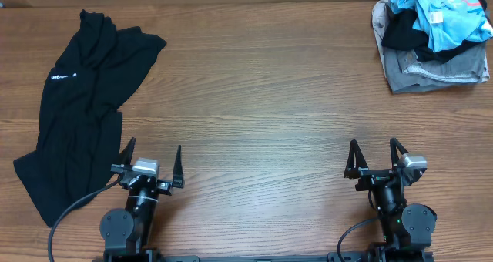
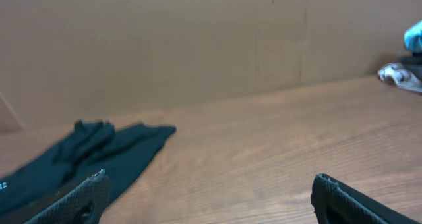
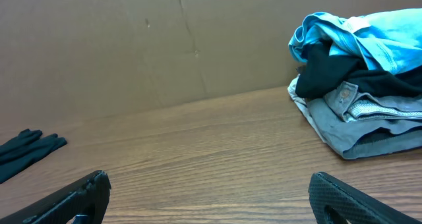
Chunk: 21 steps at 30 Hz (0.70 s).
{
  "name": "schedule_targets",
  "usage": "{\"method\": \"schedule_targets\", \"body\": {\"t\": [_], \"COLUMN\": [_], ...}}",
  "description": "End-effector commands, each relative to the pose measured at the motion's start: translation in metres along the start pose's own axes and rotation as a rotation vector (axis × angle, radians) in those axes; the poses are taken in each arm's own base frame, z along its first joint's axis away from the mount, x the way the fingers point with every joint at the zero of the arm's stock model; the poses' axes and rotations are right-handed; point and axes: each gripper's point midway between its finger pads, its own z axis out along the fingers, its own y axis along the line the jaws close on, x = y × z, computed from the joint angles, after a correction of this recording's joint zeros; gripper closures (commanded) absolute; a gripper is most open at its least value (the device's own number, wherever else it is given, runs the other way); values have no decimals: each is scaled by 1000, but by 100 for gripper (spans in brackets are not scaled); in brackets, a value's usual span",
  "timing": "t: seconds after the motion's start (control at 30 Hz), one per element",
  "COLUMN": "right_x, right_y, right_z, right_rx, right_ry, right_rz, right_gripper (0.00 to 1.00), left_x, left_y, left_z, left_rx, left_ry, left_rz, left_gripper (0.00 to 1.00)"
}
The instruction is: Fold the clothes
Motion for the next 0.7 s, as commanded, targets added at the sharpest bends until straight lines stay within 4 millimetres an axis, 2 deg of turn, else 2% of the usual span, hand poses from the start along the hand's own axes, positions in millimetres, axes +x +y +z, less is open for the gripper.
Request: {"method": "schedule_targets", "body": {"t": [0.0,0.03,0.67], "right_x": [1,1,1], "right_y": [-2,-2,-2], "right_z": [0,0,0], "right_rx": [10,10,10], "right_ry": [-9,-9,-9], "right_rz": [4,4,4], "right_gripper": [0,0,0], "left_x": [10,17,15], "left_y": [3,4,7], "left_z": [-4,-6,-6], "left_rx": [-24,-30,-46], "left_ry": [30,57,49], "left_rz": [-12,-17,-25], "left_gripper": [0,0,0]}}
